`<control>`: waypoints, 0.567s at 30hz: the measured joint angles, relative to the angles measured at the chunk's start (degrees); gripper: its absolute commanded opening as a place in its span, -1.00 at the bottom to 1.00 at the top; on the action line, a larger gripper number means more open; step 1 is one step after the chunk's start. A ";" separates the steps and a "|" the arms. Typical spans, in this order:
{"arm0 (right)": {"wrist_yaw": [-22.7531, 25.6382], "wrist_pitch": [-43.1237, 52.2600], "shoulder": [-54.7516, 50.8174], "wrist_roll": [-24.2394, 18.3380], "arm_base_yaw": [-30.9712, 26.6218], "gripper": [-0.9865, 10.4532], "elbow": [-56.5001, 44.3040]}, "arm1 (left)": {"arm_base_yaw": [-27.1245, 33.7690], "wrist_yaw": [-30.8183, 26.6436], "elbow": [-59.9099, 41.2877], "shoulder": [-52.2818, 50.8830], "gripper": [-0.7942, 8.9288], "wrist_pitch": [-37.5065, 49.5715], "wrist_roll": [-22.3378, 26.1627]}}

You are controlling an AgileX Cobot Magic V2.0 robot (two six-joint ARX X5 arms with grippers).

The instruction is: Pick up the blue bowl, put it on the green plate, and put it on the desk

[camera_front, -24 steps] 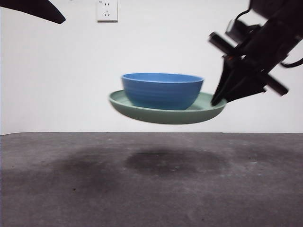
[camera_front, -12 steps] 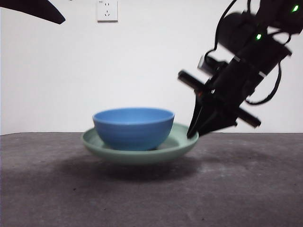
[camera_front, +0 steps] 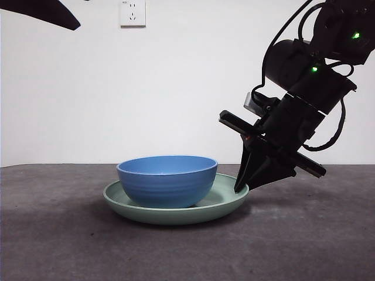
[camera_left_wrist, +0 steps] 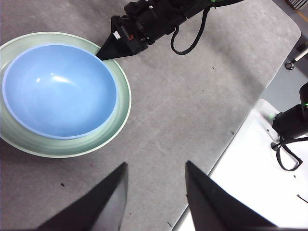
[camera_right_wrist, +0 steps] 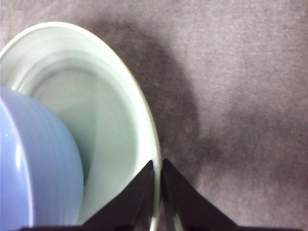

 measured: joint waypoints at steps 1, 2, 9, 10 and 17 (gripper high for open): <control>0.00 -0.02 0.00 0.00 0.00 -0.80 0.00 | 0.00 0.00 0.00 0.00 -0.44 0.00 0.00; 0.00 -0.09 0.00 0.00 0.07 -0.77 0.00 | 0.00 0.00 0.00 0.00 -0.44 0.00 0.00; -0.11 -0.63 0.00 0.17 0.09 -0.50 0.02 | 0.00 0.00 0.00 0.00 -0.44 0.00 0.00; -0.11 -0.92 0.00 0.20 0.07 -0.50 0.02 | 0.00 0.00 0.00 0.00 -0.44 0.00 0.00; 2.93 -3.76 -4.00 -0.20 0.04 -0.48 0.02 | 0.00 0.00 0.00 0.00 -0.44 -0.02 0.00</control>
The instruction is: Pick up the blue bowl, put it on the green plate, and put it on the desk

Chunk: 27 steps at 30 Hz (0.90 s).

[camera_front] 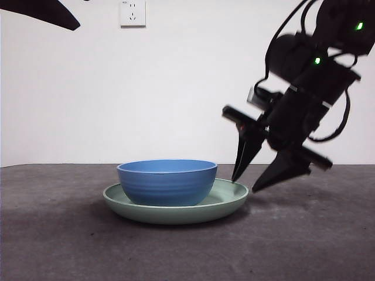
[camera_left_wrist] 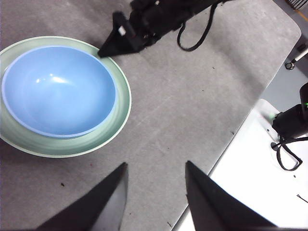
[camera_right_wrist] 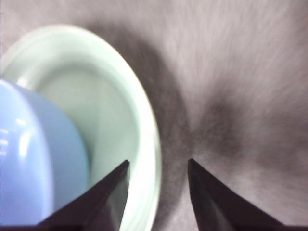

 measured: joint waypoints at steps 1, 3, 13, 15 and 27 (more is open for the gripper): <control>0.52 -0.66 -1.31 -0.28 0.00 -0.48 0.00 | 0.00 0.00 0.00 0.00 -0.44 0.00 0.00; 1.44 -2.29 -4.66 -1.36 -0.13 -0.48 0.00 | 0.00 0.00 0.00 0.00 -0.44 0.00 0.00; 0.55 -15.91 -24.04 -11.23 -0.31 -0.48 0.00 | 0.00 0.00 0.00 0.00 -0.44 -0.09 0.00; -1.64 -18.95 -28.26 -13.31 -0.31 -0.48 0.00 | 0.00 0.00 0.00 0.00 -0.44 -0.09 0.00; -10.64 -35.63 -45.00 -20.50 1.29 -0.48 0.00 | 0.00 0.00 0.00 0.00 -0.44 -0.13 0.00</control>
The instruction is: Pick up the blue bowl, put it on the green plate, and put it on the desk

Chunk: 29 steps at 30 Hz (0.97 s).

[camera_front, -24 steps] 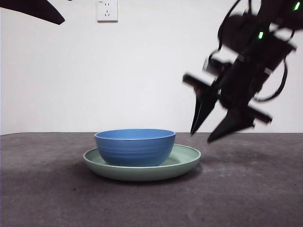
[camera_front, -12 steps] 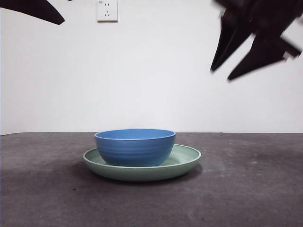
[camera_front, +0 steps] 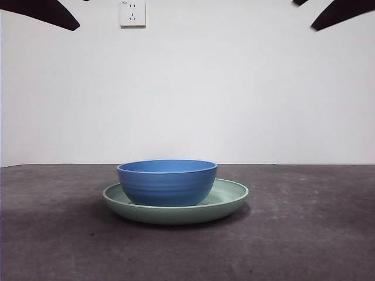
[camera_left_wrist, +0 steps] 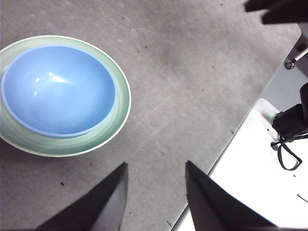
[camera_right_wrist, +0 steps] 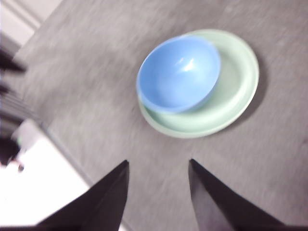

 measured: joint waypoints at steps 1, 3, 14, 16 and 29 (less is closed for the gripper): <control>0.00 -0.90 -0.66 -0.52 0.09 -0.48 0.00 | 0.00 0.00 0.00 0.00 -0.44 0.00 0.00; 0.00 -2.49 -1.84 -1.51 0.33 -0.48 0.00 | 0.00 0.00 0.00 0.00 -0.44 0.00 0.00; 0.02 -3.72 -2.19 -3.23 0.33 -0.48 0.00 | 0.00 0.00 0.00 0.00 -0.44 -0.04 0.00; 0.00 -3.72 -2.19 -3.30 0.33 -0.48 0.00 | 0.00 0.00 0.00 0.00 -0.44 -0.07 0.00; 0.02 -5.16 -2.16 -4.24 0.33 -0.81 0.00 | 0.00 0.00 0.00 0.00 -0.82 -0.09 0.02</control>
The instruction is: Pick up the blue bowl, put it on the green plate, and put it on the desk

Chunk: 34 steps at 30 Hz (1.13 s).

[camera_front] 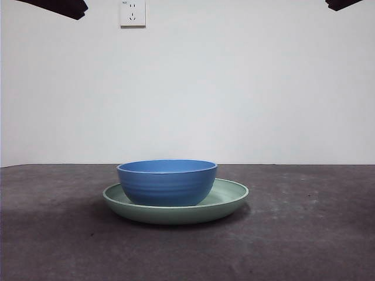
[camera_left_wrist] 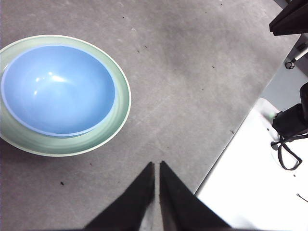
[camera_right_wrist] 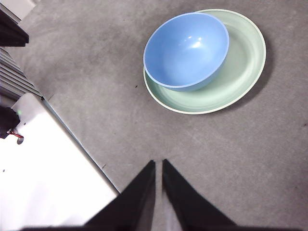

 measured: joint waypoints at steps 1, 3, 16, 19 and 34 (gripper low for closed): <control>0.00 0.00 -0.02 -0.04 0.00 -0.81 0.00 | 0.00 0.00 0.00 0.00 -0.82 0.00 0.00; 0.00 0.00 -0.02 -0.07 0.00 -0.81 0.00 | 0.00 0.00 0.00 0.00 -0.82 0.02 0.00; 0.00 0.00 -0.02 -0.09 0.00 -0.81 0.00 | 0.00 0.00 0.00 0.00 -0.82 0.02 0.00; 0.00 0.02 -0.02 -0.09 0.00 -0.81 0.00 | 0.00 0.00 0.00 0.00 -0.82 0.02 0.00; 0.00 0.02 -0.02 -0.09 0.00 -0.81 0.00 | 13.44 -8.70 -4.72 -15.78 -0.82 21.38 3.56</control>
